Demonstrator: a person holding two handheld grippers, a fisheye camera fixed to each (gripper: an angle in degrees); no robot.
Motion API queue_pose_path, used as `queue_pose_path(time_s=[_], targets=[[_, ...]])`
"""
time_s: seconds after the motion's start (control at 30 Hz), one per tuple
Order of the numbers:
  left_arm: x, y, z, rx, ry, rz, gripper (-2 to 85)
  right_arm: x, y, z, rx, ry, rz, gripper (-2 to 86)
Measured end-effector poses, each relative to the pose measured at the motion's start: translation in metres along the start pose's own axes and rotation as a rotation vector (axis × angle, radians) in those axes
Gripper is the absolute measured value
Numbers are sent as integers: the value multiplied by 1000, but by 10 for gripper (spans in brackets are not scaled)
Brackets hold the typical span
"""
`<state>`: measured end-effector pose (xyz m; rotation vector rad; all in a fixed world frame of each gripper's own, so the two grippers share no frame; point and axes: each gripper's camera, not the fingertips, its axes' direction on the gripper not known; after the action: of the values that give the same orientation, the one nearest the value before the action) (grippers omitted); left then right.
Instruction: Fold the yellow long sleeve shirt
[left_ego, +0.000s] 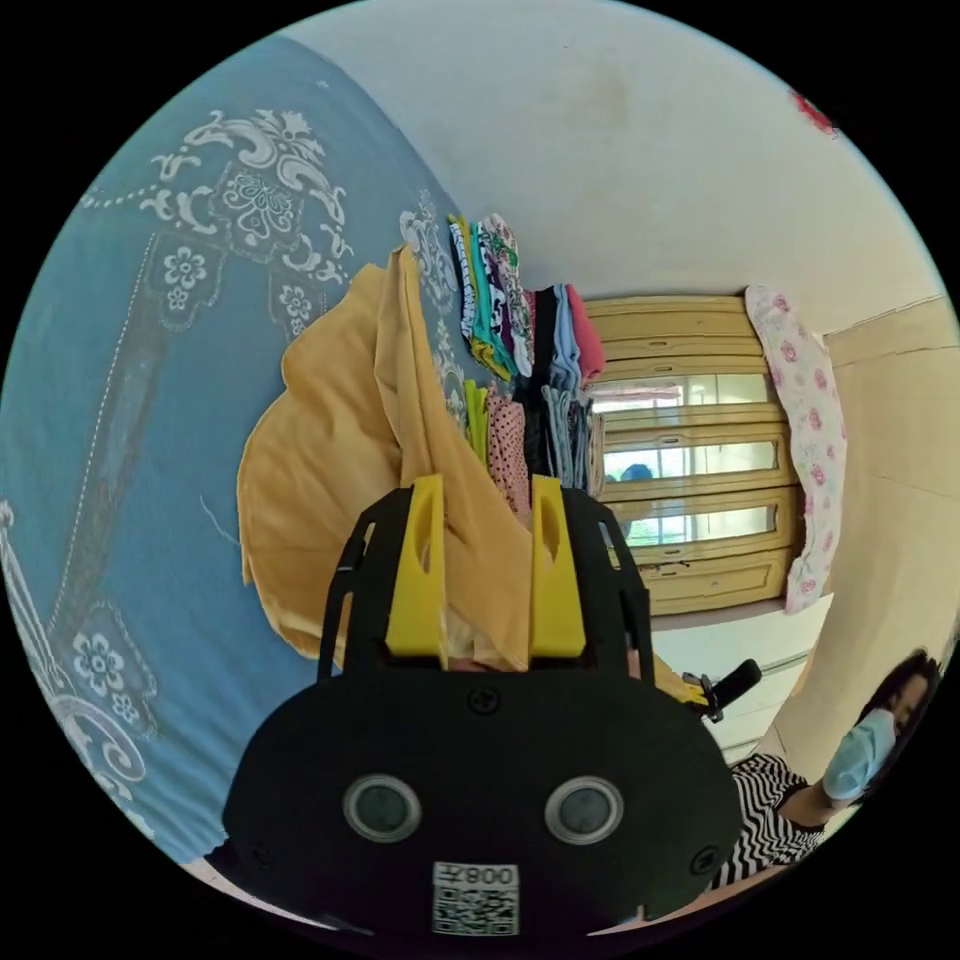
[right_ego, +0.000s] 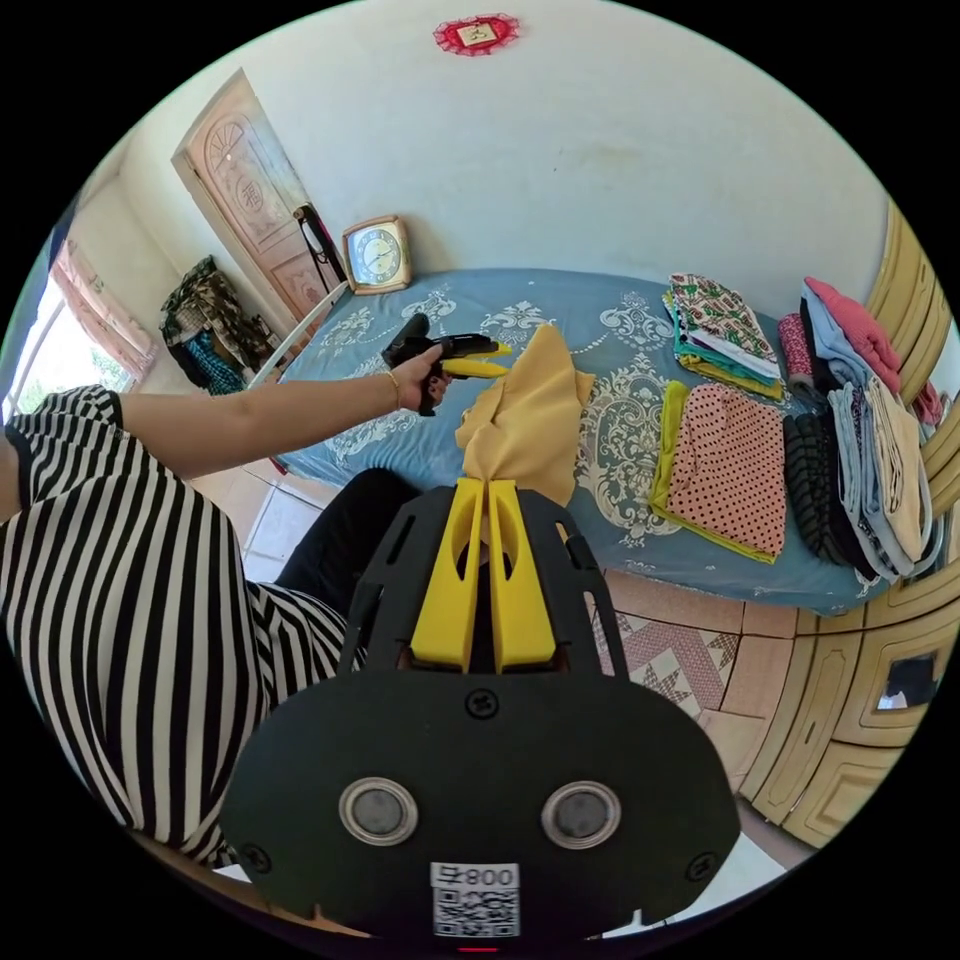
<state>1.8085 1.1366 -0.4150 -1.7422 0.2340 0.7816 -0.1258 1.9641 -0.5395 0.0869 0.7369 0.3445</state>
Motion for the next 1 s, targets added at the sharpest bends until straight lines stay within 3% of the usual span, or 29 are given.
queue_pose_path(time_s=[0.17,0.37,0.47,0.73,1.0], targets=[[15,-11,32,-37,-46,-47,21,-20,3,-8,-9,-11,11,3],[50,11,17,34,16,-30,7,-50,12,-29,31,-61,7,3],[74,22,13,37,-40,-7,8,-72,20,-40,41,-59,-1,3],[142,63,10,102,140,-14,4,-142,44,-88,104,-42,-8,2],[265,161,-76,310,420,163,2,-210,60,-164,249,18,-80,3]])
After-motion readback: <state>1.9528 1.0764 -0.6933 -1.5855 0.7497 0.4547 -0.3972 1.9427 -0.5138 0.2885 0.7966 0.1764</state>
